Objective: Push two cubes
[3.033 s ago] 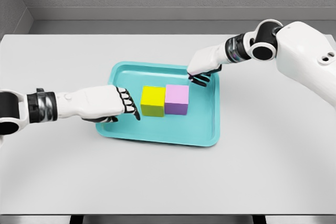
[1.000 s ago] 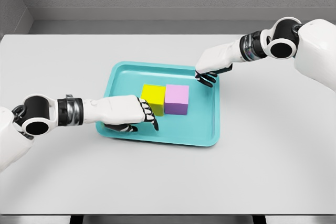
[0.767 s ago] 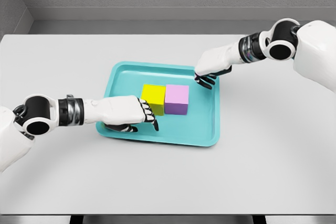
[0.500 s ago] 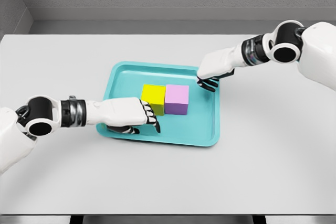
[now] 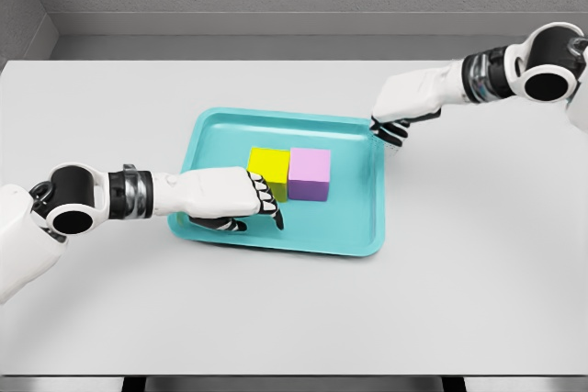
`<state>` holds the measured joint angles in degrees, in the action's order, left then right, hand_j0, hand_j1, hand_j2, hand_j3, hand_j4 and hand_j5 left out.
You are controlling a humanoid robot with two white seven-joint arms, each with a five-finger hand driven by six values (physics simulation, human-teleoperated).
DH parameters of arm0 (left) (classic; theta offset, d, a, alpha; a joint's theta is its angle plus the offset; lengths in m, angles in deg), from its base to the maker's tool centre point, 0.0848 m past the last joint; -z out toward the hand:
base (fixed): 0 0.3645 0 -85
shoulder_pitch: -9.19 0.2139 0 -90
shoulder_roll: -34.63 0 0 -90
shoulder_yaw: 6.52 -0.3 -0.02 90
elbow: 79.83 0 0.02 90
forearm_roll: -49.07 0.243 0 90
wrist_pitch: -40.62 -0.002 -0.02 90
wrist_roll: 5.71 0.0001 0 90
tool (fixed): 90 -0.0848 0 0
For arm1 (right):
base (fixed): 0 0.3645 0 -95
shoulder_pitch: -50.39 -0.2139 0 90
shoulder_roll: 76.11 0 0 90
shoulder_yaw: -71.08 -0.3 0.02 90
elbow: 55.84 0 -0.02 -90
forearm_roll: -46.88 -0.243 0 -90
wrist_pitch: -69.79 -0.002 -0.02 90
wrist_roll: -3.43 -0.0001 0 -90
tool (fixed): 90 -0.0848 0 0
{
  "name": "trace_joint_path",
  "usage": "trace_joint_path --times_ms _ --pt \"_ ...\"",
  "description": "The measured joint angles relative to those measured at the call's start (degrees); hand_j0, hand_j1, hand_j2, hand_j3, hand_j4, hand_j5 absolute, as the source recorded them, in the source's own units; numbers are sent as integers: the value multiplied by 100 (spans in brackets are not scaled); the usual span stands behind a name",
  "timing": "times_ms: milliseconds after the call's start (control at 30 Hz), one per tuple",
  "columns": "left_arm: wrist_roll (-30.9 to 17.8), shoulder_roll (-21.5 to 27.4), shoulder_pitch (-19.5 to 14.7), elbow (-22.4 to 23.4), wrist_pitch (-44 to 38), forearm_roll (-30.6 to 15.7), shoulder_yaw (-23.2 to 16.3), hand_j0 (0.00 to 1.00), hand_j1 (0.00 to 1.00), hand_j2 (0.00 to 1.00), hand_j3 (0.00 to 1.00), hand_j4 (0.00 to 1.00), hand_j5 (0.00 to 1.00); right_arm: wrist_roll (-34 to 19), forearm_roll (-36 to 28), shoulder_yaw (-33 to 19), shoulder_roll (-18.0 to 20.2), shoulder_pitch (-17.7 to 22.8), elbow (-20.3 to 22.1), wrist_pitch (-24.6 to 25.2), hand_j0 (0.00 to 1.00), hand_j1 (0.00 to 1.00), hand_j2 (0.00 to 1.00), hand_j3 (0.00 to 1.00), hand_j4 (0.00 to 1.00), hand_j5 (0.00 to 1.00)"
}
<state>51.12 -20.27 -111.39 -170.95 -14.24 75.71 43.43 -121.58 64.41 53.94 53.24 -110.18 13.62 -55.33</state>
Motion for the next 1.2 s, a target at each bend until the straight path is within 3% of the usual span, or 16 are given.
trace_joint_path --times_ms 200,267,333,367,400,633,800,867,933,967,1033,1200 --pt "1 -16 -9 65 -1 -1 -3 66 66 66 66 66 66 0 -30 -303 99 9 -673 0 16 16 16 16 16 16" --pt "-10 -71 -53 138 -2 2 -3 66 66 66 66 66 66 0 -28 -365 108 88 -839 -3 28 28 28 28 28 28" --pt "-30 -112 -62 184 -2 9 -4 66 66 66 66 66 66 0 -23 -454 116 167 -942 -3 57 57 57 57 57 57" --pt "-36 -124 -62 196 -1 11 -4 66 66 66 66 66 66 0 -22 -482 118 202 -983 -3 89 89 89 89 89 89" --pt "-41 -132 -62 205 -1 13 -5 66 66 66 66 66 66 0 -20 -503 121 211 -1026 -2 100 100 100 100 100 100" --pt "-45 -54 -18 153 0 7 -4 66 66 66 66 66 66 -1 -16 -557 257 255 -1120 -2 100 100 100 100 100 100" --pt "-37 383 -18 -252 1 -273 38 65 65 65 65 65 65 -1 -25 -593 267 317 -1240 -3 100 100 100 100 100 100" --pt "-36 658 -53 -488 0 -497 66 65 65 65 65 65 65 -3 -12 -863 265 809 -1348 -11 100 100 100 100 100 100" --pt "-35 947 -79 -647 0 -740 105 66 66 66 66 66 66 -2 -12 -1206 264 932 -1405 -7 100 100 100 100 100 100" --pt "-34 1106 -79 -705 0 -867 143 71 71 71 71 71 71 -2 -11 -1314 262 932 -1421 -4 100 100 100 100 100 100" --pt "-30 1449 -26 -712 1 -1037 346 100 100 100 100 100 100 -1 -13 -1451 255 923 -1445 -2 100 100 100 100 100 100" --pt "-8 2048 -18 -134 0 -1172 945 100 100 100 100 100 100 -1 -10 -1573 223 897 -1712 -1 100 100 100 100 100 100"
